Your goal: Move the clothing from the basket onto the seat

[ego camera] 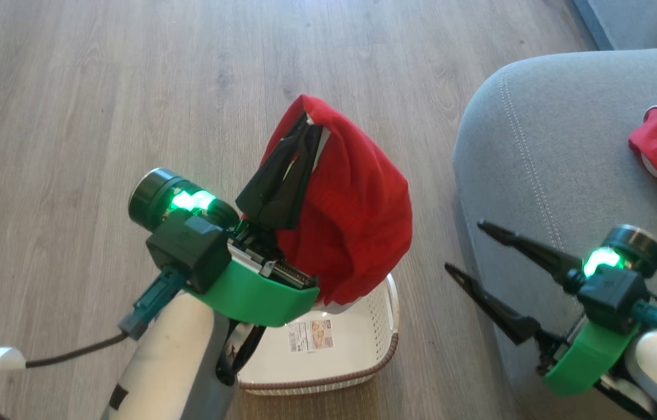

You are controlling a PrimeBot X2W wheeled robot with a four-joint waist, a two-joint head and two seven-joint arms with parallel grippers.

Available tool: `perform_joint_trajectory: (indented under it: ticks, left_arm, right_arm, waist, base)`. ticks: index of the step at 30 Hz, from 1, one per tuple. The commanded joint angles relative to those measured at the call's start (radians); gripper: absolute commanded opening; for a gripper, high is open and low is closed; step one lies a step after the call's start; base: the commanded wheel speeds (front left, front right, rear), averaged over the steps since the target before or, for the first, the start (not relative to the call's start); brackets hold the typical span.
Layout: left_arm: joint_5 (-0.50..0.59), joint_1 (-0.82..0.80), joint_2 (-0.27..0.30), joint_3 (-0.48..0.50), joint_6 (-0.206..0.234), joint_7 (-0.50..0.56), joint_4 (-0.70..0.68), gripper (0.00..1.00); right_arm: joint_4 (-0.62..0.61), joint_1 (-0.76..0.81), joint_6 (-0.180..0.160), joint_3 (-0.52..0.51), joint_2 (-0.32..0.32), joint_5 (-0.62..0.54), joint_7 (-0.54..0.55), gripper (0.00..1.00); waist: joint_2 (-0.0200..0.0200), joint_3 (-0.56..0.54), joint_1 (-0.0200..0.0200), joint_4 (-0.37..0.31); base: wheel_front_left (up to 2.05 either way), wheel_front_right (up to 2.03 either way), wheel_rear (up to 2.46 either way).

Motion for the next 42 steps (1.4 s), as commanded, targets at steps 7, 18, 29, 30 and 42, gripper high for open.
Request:
perform_joint_trajectory:
  ticks: [7, 18, 29, 30, 42]
  left_arm:
    - [0.020, -0.038, 0.008, 0.012, -0.005, -0.005, -0.039, 0.00]
    - [0.044, -0.054, 0.008, -0.013, -0.017, -0.005, -0.038, 0.00]
    - [0.079, -0.059, 0.008, -0.044, -0.025, -0.005, -0.046, 0.00]
    - [0.079, -0.059, 0.008, -0.046, -0.024, -0.005, -0.047, 0.00]
    - [0.087, -0.065, 0.008, -0.090, -0.029, -0.005, -0.050, 0.00]
  right_arm:
    - [-0.003, -0.096, 0.000, 0.056, -0.033, 0.036, 0.001, 1.00]
    - [0.139, -0.253, 0.000, 0.216, 0.041, 0.026, -0.005, 1.00]
    - [0.232, -0.413, 0.000, 0.421, 0.084, 0.127, -0.029, 1.00]
    - [0.239, -0.425, 0.000, 0.436, 0.089, 0.134, -0.032, 1.00]
    - [0.320, -0.491, 0.000, 0.515, 0.222, 0.154, -0.056, 1.00]
  waist:
    - [0.0000, 0.012, 0.0000, 0.012]
    - [0.0000, 0.016, 0.0000, 0.032]
    - [0.0000, 0.006, 0.0000, 0.055]
    - [0.0000, 0.006, 0.0000, 0.056]
    - [0.0000, 0.007, 0.0000, 0.072]
  base:
    - [0.00, 0.00, 0.00]
    - [0.00, 0.00, 0.00]
    - [0.00, 0.00, 0.00]
    - [0.00, 0.00, 0.00]
    - [0.00, 0.00, 0.00]
